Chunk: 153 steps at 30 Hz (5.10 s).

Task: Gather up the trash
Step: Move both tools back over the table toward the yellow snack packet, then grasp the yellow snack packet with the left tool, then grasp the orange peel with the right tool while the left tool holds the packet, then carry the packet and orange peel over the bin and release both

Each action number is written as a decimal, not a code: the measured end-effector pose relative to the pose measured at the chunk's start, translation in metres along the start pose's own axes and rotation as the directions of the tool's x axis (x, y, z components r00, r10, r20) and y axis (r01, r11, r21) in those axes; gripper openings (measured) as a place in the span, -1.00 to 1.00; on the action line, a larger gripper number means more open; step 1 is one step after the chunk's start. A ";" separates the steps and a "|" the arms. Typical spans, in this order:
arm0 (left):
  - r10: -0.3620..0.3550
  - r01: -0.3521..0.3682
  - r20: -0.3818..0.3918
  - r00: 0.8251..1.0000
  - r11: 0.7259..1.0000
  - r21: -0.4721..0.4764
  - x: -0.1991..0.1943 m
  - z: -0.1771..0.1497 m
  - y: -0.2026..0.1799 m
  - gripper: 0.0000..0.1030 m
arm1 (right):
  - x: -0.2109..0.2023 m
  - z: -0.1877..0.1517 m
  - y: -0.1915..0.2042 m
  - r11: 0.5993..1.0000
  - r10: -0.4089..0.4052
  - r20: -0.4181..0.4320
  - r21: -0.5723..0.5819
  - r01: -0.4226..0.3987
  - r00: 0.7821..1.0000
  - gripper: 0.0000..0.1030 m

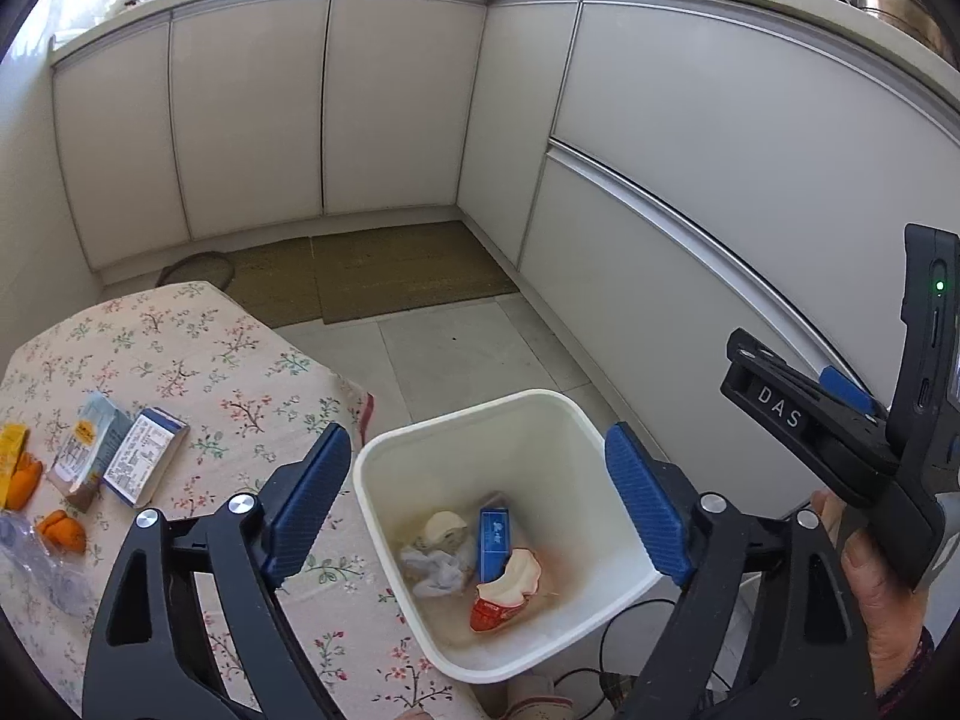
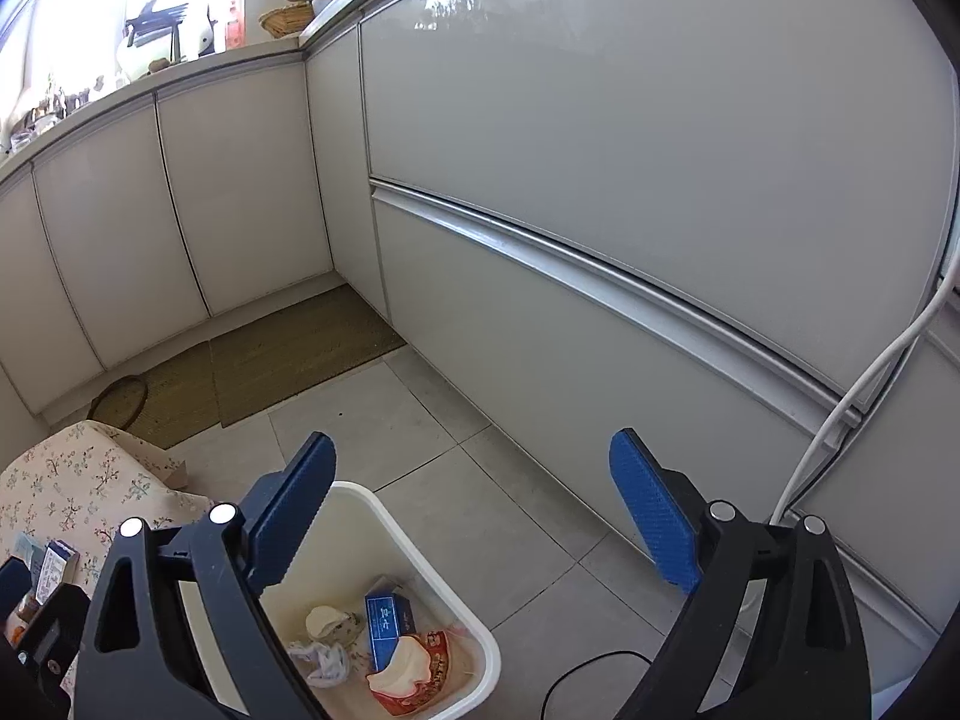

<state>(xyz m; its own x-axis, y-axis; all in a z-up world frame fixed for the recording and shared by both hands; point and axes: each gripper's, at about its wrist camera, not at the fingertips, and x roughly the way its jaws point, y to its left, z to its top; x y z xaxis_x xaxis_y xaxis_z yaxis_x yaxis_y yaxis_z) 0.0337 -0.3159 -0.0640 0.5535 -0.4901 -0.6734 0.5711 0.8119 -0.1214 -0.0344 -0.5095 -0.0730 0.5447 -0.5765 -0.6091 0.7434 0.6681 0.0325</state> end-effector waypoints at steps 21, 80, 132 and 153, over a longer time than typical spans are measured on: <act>0.398 -0.396 0.037 0.916 0.916 -0.067 -0.057 -0.008 0.145 0.86 | -0.055 -0.025 0.144 0.950 0.219 0.037 -0.236 -0.204 0.975 0.87; 0.344 -0.487 -0.414 0.843 0.814 -0.316 -0.029 -0.060 0.508 -0.48 | -0.087 -0.153 0.390 0.559 0.460 -0.510 -0.469 -0.683 0.727 0.87; 0.641 -0.585 -0.027 0.767 0.683 -0.438 -0.224 -0.025 0.404 -0.48 | -0.101 -0.151 0.544 0.683 0.517 -0.544 -0.203 -0.701 0.661 -0.63; 0.518 -0.429 0.227 0.825 0.835 -0.345 -0.192 -0.010 0.282 -0.48 | -0.142 -0.051 0.360 0.753 0.562 -0.161 -0.307 -0.582 0.811 -0.62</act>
<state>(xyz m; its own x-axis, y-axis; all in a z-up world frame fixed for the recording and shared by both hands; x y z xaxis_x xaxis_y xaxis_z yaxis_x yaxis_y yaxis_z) 0.0829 0.0104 0.0238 0.8898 -0.0555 -0.4529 0.0296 0.9975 -0.0641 0.1359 -0.1630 -0.0149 0.7974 -0.0166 -0.6032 0.1230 0.9831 0.1356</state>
